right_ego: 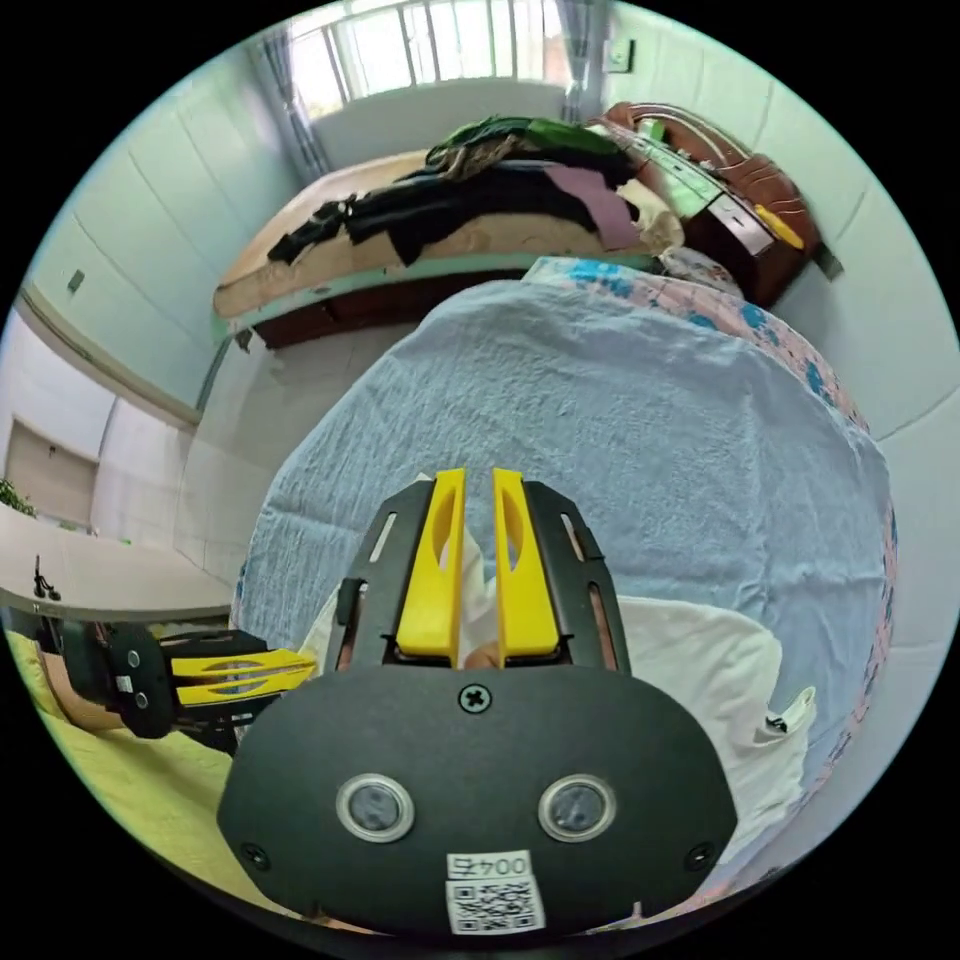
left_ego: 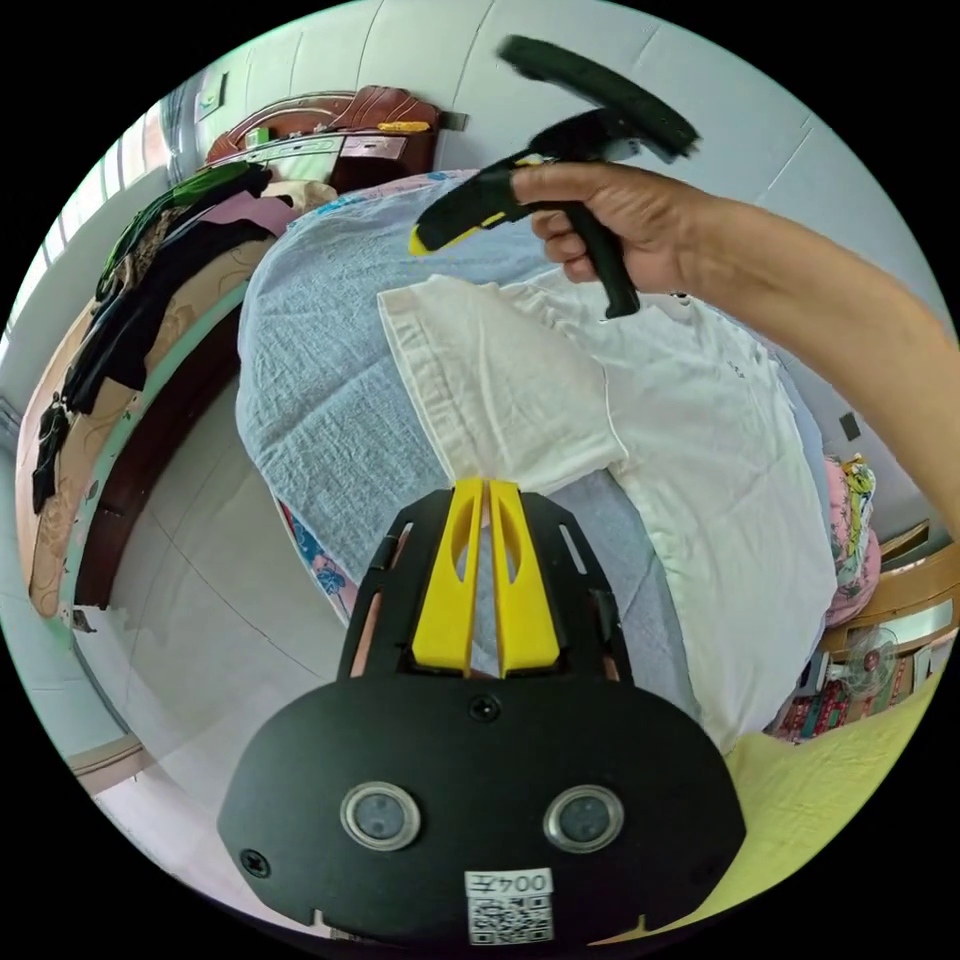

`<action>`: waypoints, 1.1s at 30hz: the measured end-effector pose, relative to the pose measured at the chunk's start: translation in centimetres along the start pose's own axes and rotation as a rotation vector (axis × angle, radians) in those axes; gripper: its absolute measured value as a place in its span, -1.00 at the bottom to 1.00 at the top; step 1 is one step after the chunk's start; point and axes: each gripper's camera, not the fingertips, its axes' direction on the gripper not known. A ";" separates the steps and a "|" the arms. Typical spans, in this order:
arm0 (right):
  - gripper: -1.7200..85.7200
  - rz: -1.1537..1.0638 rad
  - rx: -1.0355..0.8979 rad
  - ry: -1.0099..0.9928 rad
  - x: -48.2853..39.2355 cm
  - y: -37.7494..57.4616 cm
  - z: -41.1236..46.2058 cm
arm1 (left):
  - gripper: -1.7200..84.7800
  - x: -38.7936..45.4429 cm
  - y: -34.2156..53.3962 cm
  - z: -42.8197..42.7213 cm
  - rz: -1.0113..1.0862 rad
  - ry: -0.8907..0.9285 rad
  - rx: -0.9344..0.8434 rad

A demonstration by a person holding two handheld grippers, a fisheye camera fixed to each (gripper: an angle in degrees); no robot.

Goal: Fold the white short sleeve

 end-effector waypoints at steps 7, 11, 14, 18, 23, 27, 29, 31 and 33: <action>-0.77 0.207 0.087 -0.038 3.8 9.5 -10.6 | -0.95 3.1 -5.8 -0.5 0.179 -0.026 0.059; -0.74 0.379 -0.030 0.030 5.0 20.6 -14.5 | -0.95 3.7 -7.0 2.6 0.173 -0.092 -0.142; -0.76 0.547 -0.076 0.048 6.0 29.1 -18.0 | -0.95 4.0 -5.9 2.5 0.120 -0.082 -0.140; -0.77 0.684 -0.107 0.026 5.5 36.3 -20.9 | -0.94 3.5 -4.2 2.4 0.022 -0.034 -0.097; -0.77 0.708 -0.136 0.004 2.4 38.6 -22.3 | -0.90 8.1 0.7 2.1 0.288 0.053 0.008; -0.77 0.727 -0.147 -0.015 1.5 38.6 -22.1 | -0.85 13.2 4.9 4.6 0.571 -0.078 -0.009; -0.76 0.736 -0.185 -0.016 1.1 38.5 -21.8 | -0.82 15.7 6.4 6.5 0.689 -0.169 -0.029; -0.75 0.739 -0.209 -0.005 0.9 38.4 -21.9 | -0.82 16.9 6.7 7.6 0.726 -0.229 -0.029; -0.75 0.742 -0.232 0.000 0.7 38.1 -22.1 | -0.83 17.7 6.8 8.6 0.751 -0.245 -0.040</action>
